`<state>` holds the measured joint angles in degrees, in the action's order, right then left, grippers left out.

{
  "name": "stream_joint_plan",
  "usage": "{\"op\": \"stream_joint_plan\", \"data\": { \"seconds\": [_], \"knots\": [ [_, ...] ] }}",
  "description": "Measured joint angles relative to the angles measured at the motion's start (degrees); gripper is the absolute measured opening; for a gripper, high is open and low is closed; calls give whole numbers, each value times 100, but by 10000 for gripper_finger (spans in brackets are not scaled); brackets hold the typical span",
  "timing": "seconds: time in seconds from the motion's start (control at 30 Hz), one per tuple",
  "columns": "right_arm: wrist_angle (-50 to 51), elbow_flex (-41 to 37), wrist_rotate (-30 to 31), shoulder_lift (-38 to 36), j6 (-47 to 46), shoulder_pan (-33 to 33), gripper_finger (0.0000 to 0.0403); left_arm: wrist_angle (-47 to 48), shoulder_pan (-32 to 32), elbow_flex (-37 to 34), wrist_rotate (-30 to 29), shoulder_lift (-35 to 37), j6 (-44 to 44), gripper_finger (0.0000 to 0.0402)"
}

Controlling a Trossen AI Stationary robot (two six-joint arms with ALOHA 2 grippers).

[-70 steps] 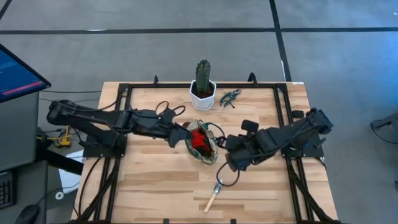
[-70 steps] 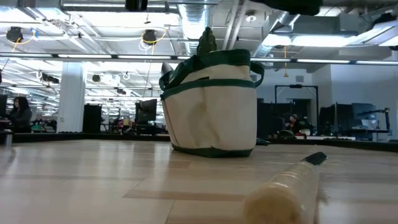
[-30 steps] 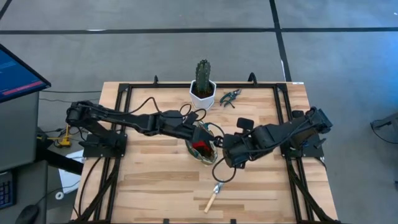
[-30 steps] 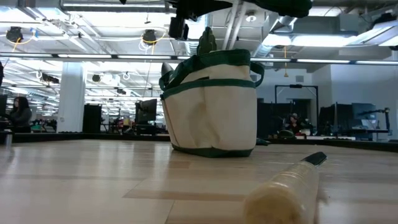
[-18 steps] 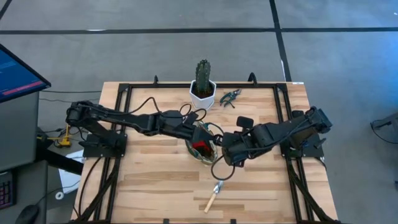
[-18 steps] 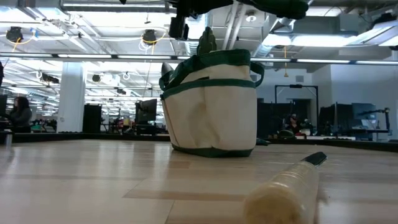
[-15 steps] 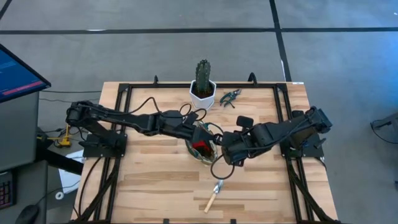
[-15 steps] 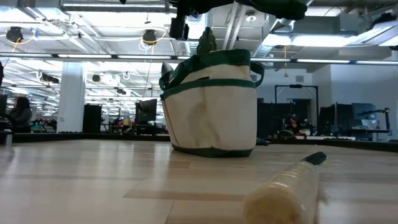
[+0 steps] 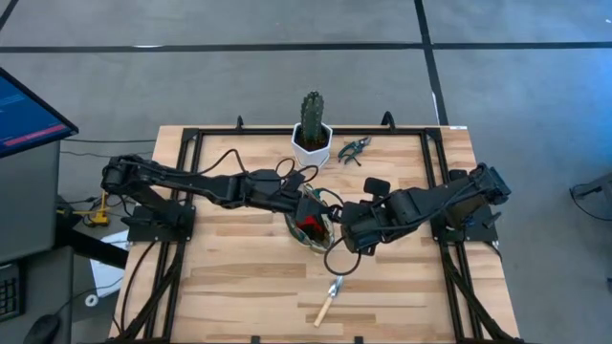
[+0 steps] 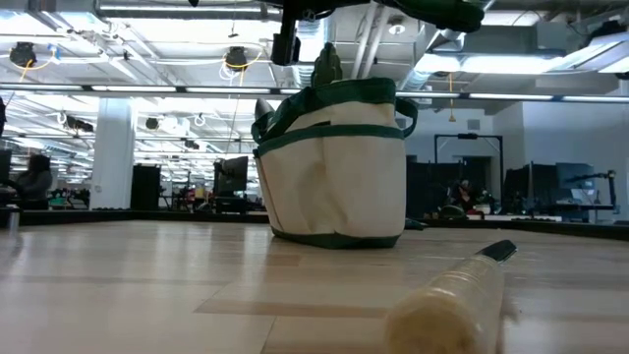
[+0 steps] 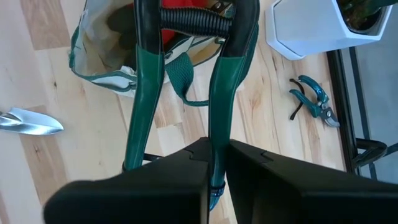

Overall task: Pick & Place Garden tools in Gardening bag
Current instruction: Put the bottom green shear scissors into the gardening bag

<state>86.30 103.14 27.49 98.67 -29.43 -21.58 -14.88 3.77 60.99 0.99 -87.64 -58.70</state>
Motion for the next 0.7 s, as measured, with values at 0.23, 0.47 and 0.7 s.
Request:
{"op": "stream_joint_plan", "data": {
  "seconds": [0.23,0.47,0.7],
  "knots": [
    [-12,-1,-48,0,-45,0,46,-37,0,0,2,0,349,13],
    [47,60,-512,4,178,2,117,-64,2,0,25,0,568,11],
    [380,739,-673,1,199,-4,131,-72,3,0,-124,2,725,10]
  ]
}}
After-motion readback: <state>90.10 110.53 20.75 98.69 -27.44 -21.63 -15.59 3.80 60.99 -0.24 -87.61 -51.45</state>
